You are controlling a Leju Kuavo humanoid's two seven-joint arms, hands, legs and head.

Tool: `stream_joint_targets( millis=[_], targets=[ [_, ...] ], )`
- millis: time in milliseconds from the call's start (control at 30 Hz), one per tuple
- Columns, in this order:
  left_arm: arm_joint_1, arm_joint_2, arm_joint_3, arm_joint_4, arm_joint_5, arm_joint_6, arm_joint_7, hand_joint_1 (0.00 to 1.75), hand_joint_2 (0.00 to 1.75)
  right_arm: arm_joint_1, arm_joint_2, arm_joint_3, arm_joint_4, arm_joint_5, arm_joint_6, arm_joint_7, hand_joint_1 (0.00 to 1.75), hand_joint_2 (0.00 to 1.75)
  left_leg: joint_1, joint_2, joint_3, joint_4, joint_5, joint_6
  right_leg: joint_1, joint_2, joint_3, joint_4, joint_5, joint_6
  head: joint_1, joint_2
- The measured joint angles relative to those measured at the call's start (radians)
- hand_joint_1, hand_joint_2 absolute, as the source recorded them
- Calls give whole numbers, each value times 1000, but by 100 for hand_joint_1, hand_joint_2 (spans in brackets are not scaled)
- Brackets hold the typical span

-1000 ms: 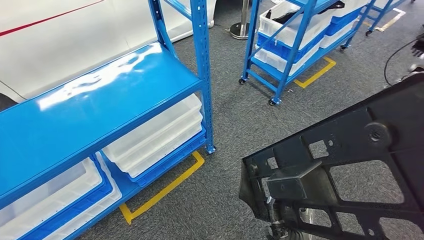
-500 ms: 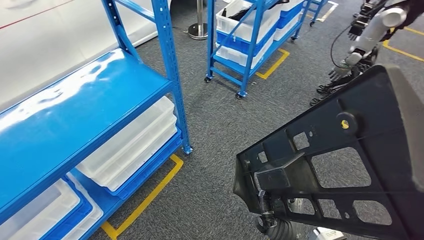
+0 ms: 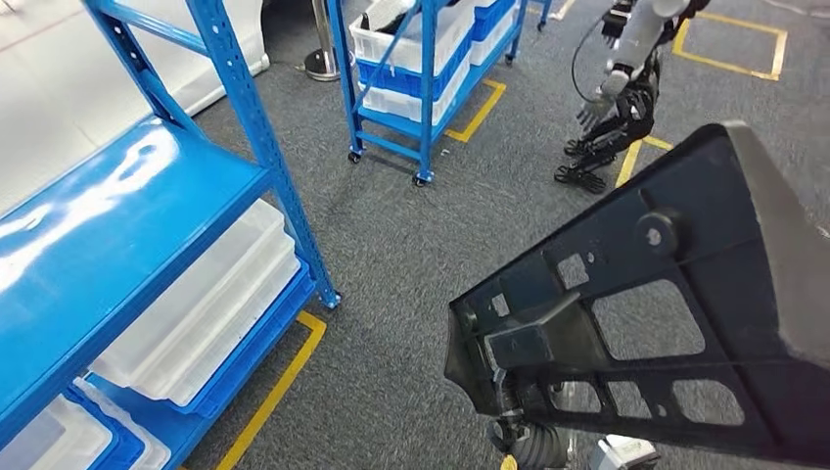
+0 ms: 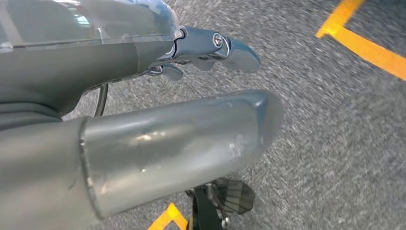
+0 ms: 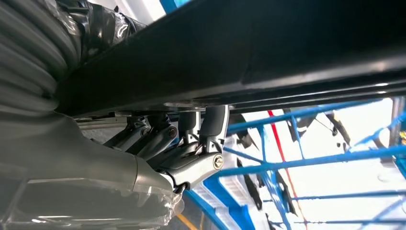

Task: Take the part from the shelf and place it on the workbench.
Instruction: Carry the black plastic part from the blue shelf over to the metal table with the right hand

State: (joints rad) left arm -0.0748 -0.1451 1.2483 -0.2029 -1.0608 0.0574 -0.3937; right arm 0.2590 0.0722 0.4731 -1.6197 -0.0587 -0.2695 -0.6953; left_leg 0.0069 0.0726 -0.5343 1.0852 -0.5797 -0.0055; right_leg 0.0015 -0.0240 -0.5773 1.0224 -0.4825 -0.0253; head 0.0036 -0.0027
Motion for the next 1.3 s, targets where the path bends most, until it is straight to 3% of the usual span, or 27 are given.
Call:
stream_joint_targets(
  millis=[67, 100, 133, 167, 233, 300, 333, 367, 400, 433, 500, 533, 600, 633, 700, 767, 800, 833, 900, 967, 1033, 1100, 1133, 1167, 1233, 1300],
  targets=[
    [5, 5, 0, 0, -2, -3, 2, 0, 0, -8, 0, 7, 5, -1, -1, 0, 175, 175, 5, -63, -72, 156, -76, -10, -7, 39, -2, -6, 8, -11, 0, 0],
    [8, 6, 1, 0, -3, -3, 4, 0, 0, -9, 0, 7, 7, -1, -1, 0, 175, 175, 6, -66, -91, 196, -81, -12, -7, 55, -2, -4, 8, -11, 0, 0],
    [9, 7, 1, 0, -2, -3, 8, 0, 0, -9, 0, 7, 9, -2, -1, 0, 175, 175, 7, -68, -91, 190, -62, -13, -8, 69, -2, -1, 8, -11, 0, 0],
    [10, 7, 1, 0, -1, -4, 11, 0, 0, -11, 0, 8, 12, -4, 0, 0, 175, 175, 10, -73, -74, 146, -26, -14, -9, 84, -2, 3, 7, -9, 0, 0],
    [11, 9, 2, 0, 2, -7, 17, 0, 0, -20, 0, 12, 19, -7, 5, 0, 175, 175, 19, -119, -20, 15, 41, -17, -11, 114, -6, 15, 4, -2, 0, 0],
    [11, 11, 5, 0, 10, -10, 21, 0, 0, -40, 1, 23, 32, -3, 15, 0, 175, 175, 23, -163, 7, -55, 59, -15, -12, 142, -21, 26, 6, 11, 0, 0],
    [10, 12, 7, 0, 14, -11, 23, 0, 0, -50, 2, 29, 38, 1, 19, 0, 175, 175, 21, -167, 7, -59, 56, -11, -13, 156, -28, 27, 10, 19, 0, 0],
    [9, 13, 10, 0, 18, -12, 23, 0, 0, -57, 3, 34, 44, 4, 22, 1, 175, 175, 20, -155, 7, -61, 58, -4, -15, 169, -34, 26, 15, 26, 0, 0],
    [7, 13, 13, 0, 20, -12, 23, 0, 0, -61, 4, 37, 49, 6, 24, 0, 175, 175, 19, -142, 7, -64, 63, 2, -16, 164, -38, 28, 15, 32, 0, 0],
    [6, 13, 15, 0, 20, -12, 23, 0, 0, -65, 4, 38, 53, 6, 26, 0, 175, 175, 19, -129, 8, -67, 67, 10, -14, 140, -46, 43, 5, 37, 0, 0],
    [6, 14, 21, 0, 20, -12, 23, 0, 0, -75, 4, 43, 62, 6, 27, 0, 175, 175, 16, -97, 7, -73, 71, 22, -10, 67, -86, 129, -47, 42, 2, 0],
    [9, 15, 24, 0, 20, -12, 22, 0, 0, -80, 4, 45, 66, 7, 28, 0, 175, 175, 13, -81, 6, -73, 71, 25, -9, 42, -117, 195, -82, 43, 2, 0],
    [12, 18, 26, 0, 20, -12, 23, 0, 0, -85, 4, 48, 74, 7, 29, 0, 175, 175, 7, -48, 3, -73, 70, 28, -10, 29, -161, 298, -120, 44, 2, 0],
    [11, 19, 27, 0, 19, -13, 21, 0, 0, -86, 4, 49, 78, 6, 29, 1, 175, 175, 4, -32, 3, -72, 69, 29, -9, 27, -158, 301, -113, 41, 2, 0],
    [-12, 0, 24, 4, -1, -11, 1, 0, 0, -91, 5, 50, 85, 4, 41, 17, 175, 175, 0, -5, 5, -72, 68, 31, -3, 6, -95, 196, -53, 30, 3, 0],
    [-101, -54, 10, 30, -49, 18, -10, 0, 0, -118, 12, 59, 100, 1, 74, 58, 175, 175, -9, 7, 2, -70, 69, 31, 12, -58, -29, 67, -10, 15, 1, 0],
    [-170, -90, 4, 54, -77, 43, 0, 0, 0, -141, 19, 68, 113, 0, 91, 80, 175, 175, -12, 9, -3, -68, 72, 29, 19, -84, -17, 33, -3, 9, 0, 0],
    [-242, -119, 3, 78, -106, 62, 17, 0, 0, -165, 25, 79, 127, 1, 101, 93, 175, 175, -15, 15, -8, -67, 74, 27, 24, -95, -18, 22, -4, 4, 0, 0],
    [-354, -170, 16, 119, -187, 80, 21, 0, 0, -199, 33, 97, 148, 4, 90, 99, 175, 175, -15, 31, -9, -66, 72, 20, 21, -68, -20, 10, 7, -4, 0, 0],
    [-398, -199, 35, 143, -284, 79, -17, 0, 0, -207, 38, 102, 150, 9, 51, 99, 175, 175, -11, 0, -12, -32, 45, 12, 11, -30, -11, -8, 20, -12, 0, 0],
    [-395, -205, 59, 155, -351, 76, -56, 0, 0, -205, 40, 100, 145, 14, 21, 105, 175, 175, -5, -54, -57, 75, -13, 5, 4, 14, -6, -15, 26, -17, -1, 0],
    [-379, -205, 85, 162, -389, 73, -78, 0, 0, -200, 40, 97, 140, 20, 6, 109, 175, 175, -1, -69, -119, 190, -53, -2, 2, 56, -7, -12, 26, -17, -1, 0],
    [-372, -206, 95, 164, -405, 68, -83, 0, 0, -196, 40, 94, 138, 22, 0, 109, 175, 175, 1, -70, -135, 207, -44, -5, 1, 72, -7, -9, 25, -15, -1, 0],
    [-369, -206, 103, 167, -420, 61, -84, 0, 0, -191, 40, 90, 137, 24, -6, 109, 175, 175, 3, -71, -134, 186, -16, -8, -1, 87, -7, -5, 21, -12, -1, 0],
    [-369, -207, 121, 172, -450, 40, -77, 0, 0, -182, 40, 83, 135, 25, -15, 108, 175, 175, 10, -97, -93, 68, 61, -13, -5, 108, -8, 10, 11, -1, -1, 0],
    [-370, -210, 141, 178, -477, 24, -57, 0, 0, -178, 40, 80, 134, 29, -20, 107, 175, 175, 15, -135, -59, -23, 94, -10, -7, 126, -19, 27, 2, 10, -1, 0]
  ],
)
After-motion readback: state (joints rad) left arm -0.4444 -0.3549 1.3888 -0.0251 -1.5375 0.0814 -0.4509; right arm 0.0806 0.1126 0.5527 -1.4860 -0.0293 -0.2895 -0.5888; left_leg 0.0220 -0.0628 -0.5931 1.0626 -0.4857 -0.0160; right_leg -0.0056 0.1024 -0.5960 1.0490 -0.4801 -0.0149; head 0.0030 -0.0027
